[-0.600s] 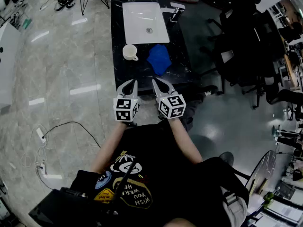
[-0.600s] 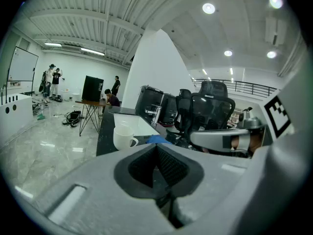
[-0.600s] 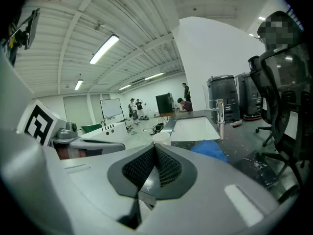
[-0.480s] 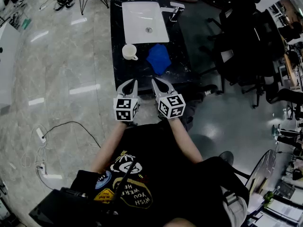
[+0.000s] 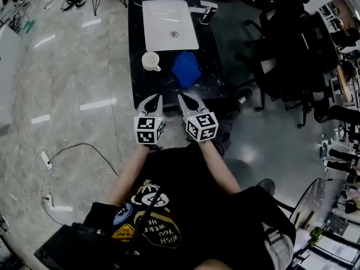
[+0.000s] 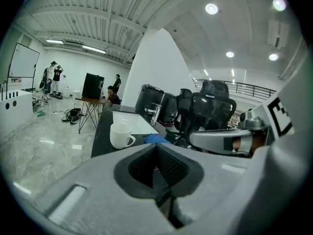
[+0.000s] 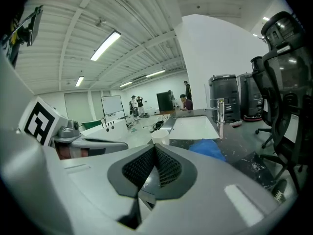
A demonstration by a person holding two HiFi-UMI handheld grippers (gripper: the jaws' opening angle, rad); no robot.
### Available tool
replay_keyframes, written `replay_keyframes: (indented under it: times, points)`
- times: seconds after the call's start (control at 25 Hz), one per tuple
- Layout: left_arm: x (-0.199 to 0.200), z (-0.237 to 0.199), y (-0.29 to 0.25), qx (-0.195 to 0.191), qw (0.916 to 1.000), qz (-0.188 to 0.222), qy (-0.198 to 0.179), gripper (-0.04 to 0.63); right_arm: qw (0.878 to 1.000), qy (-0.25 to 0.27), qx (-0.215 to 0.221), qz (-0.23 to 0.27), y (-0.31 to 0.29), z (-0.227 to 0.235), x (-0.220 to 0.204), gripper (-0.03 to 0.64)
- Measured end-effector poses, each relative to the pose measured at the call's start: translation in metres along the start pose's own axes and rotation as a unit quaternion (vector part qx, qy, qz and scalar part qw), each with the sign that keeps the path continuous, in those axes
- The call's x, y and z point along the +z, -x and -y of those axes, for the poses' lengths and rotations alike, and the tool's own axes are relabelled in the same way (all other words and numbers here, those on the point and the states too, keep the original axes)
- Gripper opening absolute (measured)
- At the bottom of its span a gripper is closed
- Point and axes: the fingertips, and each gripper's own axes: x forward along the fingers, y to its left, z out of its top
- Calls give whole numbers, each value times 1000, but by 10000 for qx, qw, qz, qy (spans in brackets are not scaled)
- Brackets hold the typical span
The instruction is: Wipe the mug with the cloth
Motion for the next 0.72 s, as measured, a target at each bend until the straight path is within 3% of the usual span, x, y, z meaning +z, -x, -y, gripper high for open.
replay_keyframes:
  times: [0.24, 0.72]
  points:
    - [-4, 1, -15, 79, 10000, -33, 29, 3, 10000, -20, -22, -34, -7, 17, -2, 2]
    - [1, -23, -41, 455, 9989, 25, 107, 3, 9976, 459, 437, -263, -57, 31, 13, 2]
